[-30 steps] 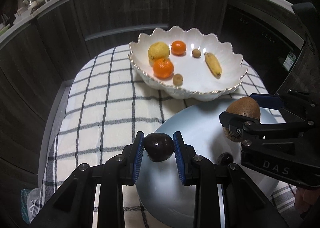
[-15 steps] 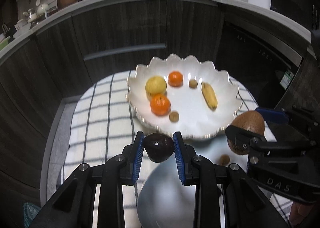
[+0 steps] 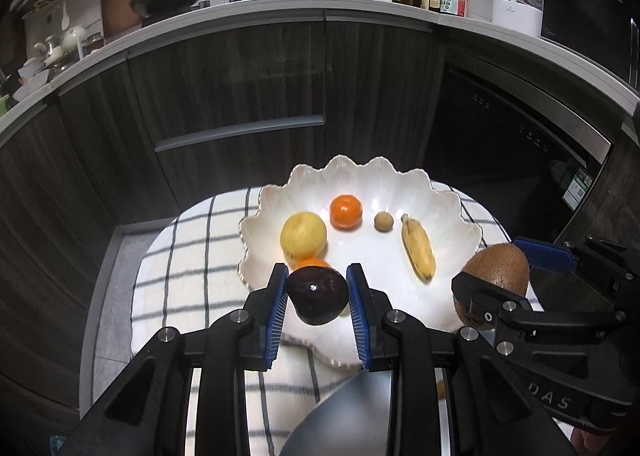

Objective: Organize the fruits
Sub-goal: 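Carry the plum and kiwi over the white bowl with both tools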

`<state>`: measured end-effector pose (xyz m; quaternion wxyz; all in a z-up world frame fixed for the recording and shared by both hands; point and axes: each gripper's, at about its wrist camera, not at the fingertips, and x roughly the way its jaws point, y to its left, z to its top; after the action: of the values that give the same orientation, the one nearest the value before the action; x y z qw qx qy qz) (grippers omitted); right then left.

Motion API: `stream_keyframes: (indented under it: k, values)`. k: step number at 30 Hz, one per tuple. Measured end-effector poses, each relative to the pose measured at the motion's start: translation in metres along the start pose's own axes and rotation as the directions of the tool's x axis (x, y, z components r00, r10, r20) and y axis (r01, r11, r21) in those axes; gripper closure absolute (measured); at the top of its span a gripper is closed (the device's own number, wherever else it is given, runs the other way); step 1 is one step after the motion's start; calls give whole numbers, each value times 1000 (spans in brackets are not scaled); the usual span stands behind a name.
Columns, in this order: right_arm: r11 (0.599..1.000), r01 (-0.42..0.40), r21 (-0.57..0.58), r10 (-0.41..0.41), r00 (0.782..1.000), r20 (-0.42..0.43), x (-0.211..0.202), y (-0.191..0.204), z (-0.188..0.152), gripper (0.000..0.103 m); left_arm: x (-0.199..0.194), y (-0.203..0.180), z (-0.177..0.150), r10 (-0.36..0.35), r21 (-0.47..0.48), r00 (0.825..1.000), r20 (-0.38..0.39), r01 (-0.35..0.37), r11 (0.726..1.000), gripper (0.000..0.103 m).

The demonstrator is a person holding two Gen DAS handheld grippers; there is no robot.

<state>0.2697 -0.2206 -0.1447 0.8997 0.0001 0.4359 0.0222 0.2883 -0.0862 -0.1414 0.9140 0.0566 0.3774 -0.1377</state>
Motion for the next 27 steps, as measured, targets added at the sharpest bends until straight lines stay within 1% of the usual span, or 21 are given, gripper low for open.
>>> stream_keyframes:
  k: [3, 11, 18, 27]
  values:
    - [1000, 3, 22, -3, 1000, -2, 8, -4, 5, 41, 13, 0, 7, -10, -1, 1000, -5, 10, 1000, 73]
    - [994, 43, 98, -42, 999, -19, 33, -14, 9, 41, 45, 2, 14, 0, -3, 1000, -16, 0, 1000, 73]
    - [985, 47, 168, -42, 998, -35, 56, -25, 11, 41, 70, -1, 18, 5, -3, 999, -34, -5, 1000, 73]
    - [983, 68, 168, -62, 997, -43, 77, -29, 19, 41, 100, -7, 26, -14, 13, 998, -54, 14, 1000, 73]
